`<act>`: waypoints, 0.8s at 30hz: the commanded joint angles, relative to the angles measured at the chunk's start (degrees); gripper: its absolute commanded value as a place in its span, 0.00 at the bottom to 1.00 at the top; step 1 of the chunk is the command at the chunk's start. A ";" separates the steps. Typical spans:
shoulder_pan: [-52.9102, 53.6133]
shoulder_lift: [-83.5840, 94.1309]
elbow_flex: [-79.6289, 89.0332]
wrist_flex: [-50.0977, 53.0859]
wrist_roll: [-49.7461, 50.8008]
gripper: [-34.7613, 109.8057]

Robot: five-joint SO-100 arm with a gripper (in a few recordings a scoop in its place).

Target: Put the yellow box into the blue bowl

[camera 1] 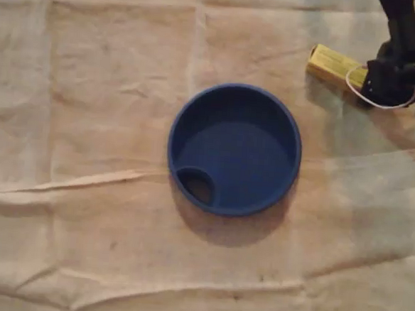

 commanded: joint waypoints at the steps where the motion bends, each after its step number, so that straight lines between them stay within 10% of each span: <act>1: 0.62 2.02 -1.49 -0.35 -0.18 0.23; 24: 0.00 26.02 -0.97 0.70 -0.18 0.24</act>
